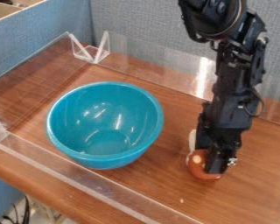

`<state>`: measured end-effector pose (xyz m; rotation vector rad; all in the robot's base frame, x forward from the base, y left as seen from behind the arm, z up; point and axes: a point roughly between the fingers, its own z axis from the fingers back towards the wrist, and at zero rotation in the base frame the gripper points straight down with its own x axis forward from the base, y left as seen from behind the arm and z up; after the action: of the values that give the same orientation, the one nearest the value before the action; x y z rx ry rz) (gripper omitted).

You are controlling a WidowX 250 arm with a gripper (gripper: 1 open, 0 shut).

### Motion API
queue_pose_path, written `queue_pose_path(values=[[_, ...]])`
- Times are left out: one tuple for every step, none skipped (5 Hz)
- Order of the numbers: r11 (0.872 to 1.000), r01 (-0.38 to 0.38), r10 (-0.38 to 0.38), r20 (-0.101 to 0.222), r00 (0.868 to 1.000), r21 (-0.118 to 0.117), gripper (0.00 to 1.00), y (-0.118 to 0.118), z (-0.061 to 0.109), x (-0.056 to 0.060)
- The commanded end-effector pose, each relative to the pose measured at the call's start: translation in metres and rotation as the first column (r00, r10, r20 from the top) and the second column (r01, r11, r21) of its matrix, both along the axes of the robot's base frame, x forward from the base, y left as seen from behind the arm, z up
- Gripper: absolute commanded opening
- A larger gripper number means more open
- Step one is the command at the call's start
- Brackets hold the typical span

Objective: Remove the mushroom from inside the blue bowl and put it on the table

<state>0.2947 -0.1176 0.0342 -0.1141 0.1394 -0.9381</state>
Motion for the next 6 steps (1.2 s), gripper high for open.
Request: queue_pose_path(values=[[1.000,-0.018,0.019,0.041,0.999,-0.019,1.00,0.010,0.019,0.010],[0.996,-0.083,0.084,0.053,0.995,-0.032,1.00,0.016,0.026,0.011],[0.989,-0.144,0.147,0.062,0.987,-0.043,1.00,0.021,0.032,0.011],[0.978,-0.203,0.206,0.069,0.976,-0.054,1.00,0.025,0.038,0.012],[0.977,-0.202,0.206,0.077,0.975,-0.065,1.00,0.028,0.052,0.013],[0.977,-0.198,0.204,0.082,0.975,-0.072,0.00,0.033,0.063,0.015]])
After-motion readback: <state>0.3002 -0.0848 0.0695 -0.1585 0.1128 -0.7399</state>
